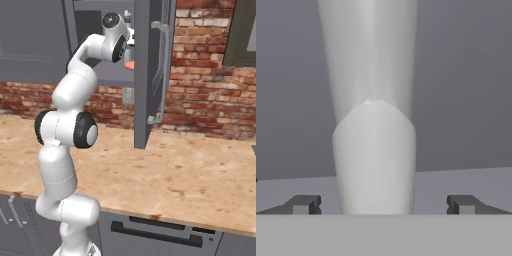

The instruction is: Locate and retrieve the spray and bar soap from the cabinet. Place them next to the sink.

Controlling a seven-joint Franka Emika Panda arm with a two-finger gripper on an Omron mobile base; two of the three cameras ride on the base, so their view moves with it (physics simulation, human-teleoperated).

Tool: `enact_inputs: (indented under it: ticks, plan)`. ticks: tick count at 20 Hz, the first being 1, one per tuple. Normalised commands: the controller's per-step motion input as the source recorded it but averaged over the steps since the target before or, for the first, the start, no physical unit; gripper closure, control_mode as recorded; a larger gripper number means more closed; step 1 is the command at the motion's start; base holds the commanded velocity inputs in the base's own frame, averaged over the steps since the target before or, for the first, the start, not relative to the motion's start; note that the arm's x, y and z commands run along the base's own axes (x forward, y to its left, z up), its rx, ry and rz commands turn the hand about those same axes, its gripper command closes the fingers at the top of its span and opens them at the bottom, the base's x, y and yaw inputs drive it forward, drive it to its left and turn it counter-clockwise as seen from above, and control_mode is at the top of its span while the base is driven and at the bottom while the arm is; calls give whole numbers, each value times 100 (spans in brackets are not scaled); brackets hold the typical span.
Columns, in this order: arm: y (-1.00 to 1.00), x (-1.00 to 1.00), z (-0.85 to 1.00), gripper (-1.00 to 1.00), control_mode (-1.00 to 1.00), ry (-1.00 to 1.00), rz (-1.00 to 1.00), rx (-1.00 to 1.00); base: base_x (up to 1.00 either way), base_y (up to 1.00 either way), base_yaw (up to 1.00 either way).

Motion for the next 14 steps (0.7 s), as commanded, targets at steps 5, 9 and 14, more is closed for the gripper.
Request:
enact_inputs:
  ticks: [5, 9, 14]
  plan:
    - [5, 0, 0, 100, -100, 0, -1, 0, 0, 0, 0]
    - [10, -3, 0, 100, -100, -1, -1, 0, 0, 0, 0]
    - [23, -19, 0, 100, -100, -5, -6, 1, 0, 0, 0]
